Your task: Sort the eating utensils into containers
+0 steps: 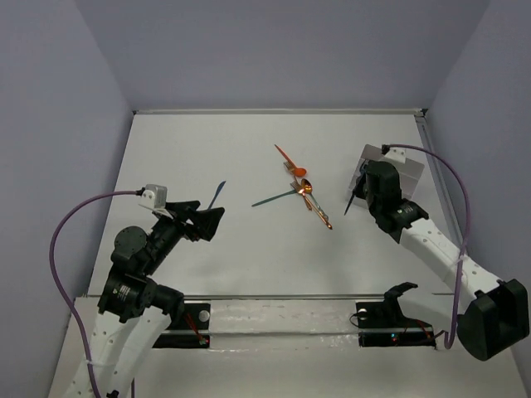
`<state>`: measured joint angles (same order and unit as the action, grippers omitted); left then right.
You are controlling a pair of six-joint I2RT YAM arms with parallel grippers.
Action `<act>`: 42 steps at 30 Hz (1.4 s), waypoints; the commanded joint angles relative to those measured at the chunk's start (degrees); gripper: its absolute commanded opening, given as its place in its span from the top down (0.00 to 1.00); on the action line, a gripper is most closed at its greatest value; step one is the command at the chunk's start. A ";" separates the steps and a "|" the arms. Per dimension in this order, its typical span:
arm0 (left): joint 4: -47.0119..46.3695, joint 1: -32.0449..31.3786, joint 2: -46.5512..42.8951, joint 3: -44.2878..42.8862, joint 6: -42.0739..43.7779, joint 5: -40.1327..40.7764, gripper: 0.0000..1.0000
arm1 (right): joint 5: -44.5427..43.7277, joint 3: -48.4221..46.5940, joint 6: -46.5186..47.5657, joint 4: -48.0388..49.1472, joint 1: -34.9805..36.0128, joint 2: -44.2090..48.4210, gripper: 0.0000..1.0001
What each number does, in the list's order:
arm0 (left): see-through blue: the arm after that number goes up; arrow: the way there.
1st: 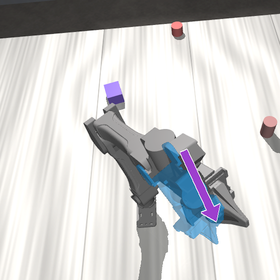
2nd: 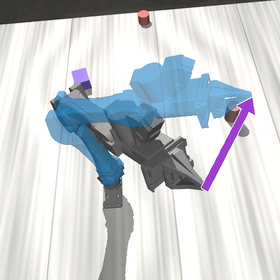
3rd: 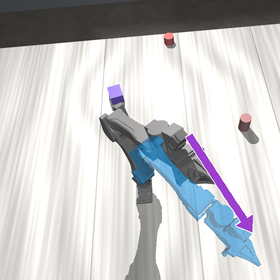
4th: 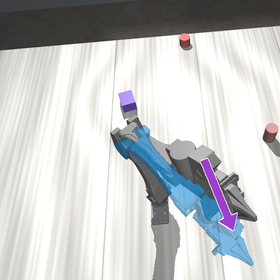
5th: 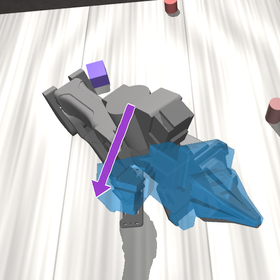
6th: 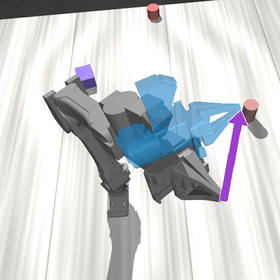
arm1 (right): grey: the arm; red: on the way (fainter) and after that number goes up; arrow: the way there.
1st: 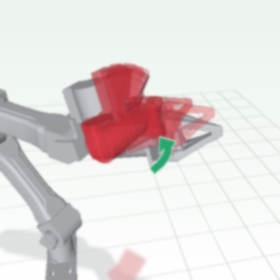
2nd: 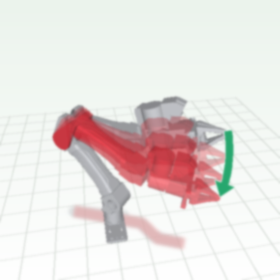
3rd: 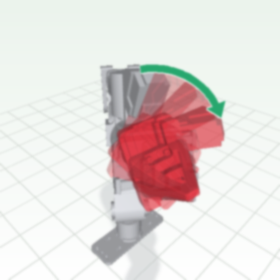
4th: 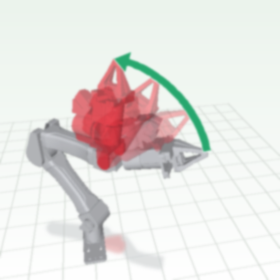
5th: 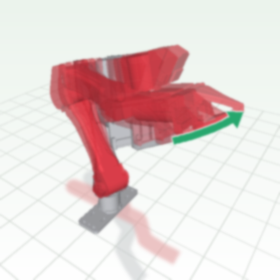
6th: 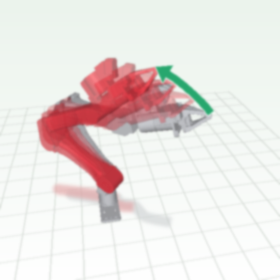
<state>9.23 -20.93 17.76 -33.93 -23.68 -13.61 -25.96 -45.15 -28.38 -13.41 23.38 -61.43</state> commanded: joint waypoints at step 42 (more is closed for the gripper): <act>-2.73 0.71 2.46 -1.75 0.30 -1.42 0.01 | -21.33 9.73 26.73 56.33 -0.17 -20.22 0.75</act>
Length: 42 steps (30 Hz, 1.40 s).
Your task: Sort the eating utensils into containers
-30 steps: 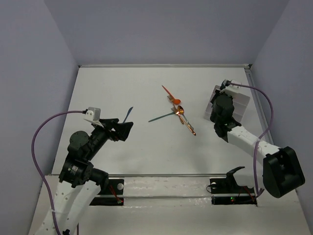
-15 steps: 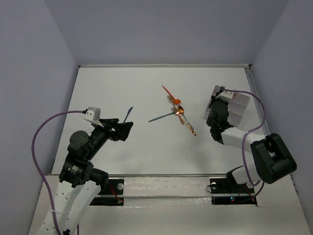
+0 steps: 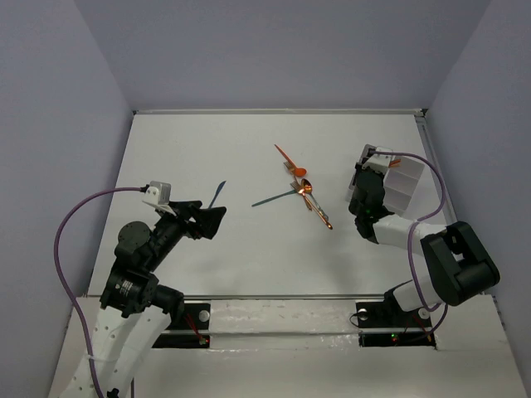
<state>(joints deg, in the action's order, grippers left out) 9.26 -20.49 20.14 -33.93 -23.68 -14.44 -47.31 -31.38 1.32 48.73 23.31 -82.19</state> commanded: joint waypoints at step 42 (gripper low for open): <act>-3.37 1.86 2.01 -1.57 0.39 -1.74 0.01 | 35.27 -42.27 -8.53 -69.21 10.35 -24.59 0.58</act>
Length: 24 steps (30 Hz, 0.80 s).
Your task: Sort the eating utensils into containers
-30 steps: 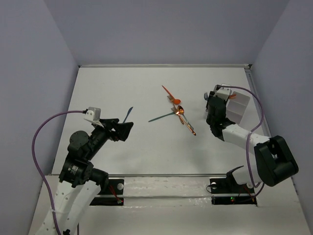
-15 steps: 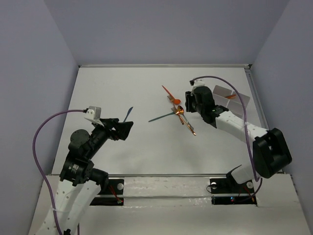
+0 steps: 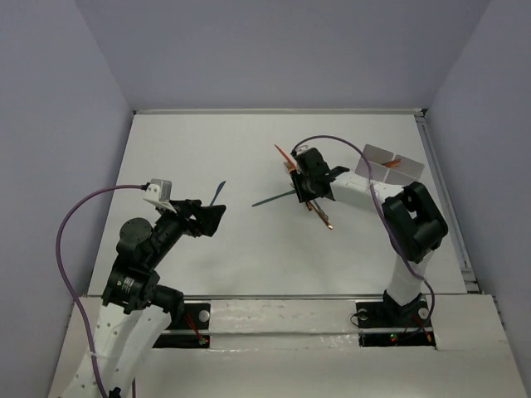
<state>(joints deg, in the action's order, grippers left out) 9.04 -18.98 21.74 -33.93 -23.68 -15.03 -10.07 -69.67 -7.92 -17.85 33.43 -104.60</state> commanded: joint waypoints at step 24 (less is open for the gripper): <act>-3.06 0.35 -0.03 -1.49 0.39 -1.06 0.01 | -5.05 -10.84 0.72 -3.95 0.23 -9.13 0.82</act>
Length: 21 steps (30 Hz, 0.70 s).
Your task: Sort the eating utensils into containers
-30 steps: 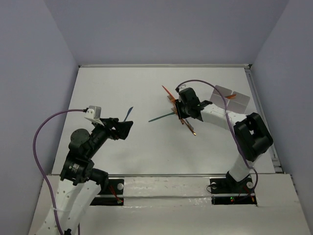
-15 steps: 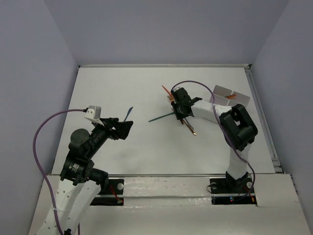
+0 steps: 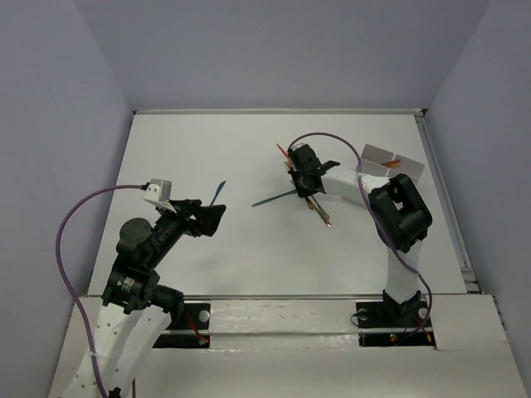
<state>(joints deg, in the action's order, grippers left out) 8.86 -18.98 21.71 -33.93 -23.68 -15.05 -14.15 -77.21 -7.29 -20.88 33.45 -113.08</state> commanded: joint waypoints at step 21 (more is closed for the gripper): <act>-2.98 0.35 -0.27 -1.49 0.30 -1.12 0.01 | -0.17 3.90 -3.70 6.81 0.21 16.91 0.93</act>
<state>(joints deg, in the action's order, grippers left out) 8.84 -18.98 21.71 -33.93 -23.68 -15.07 -13.41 -74.89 -9.52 -21.19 33.45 -104.33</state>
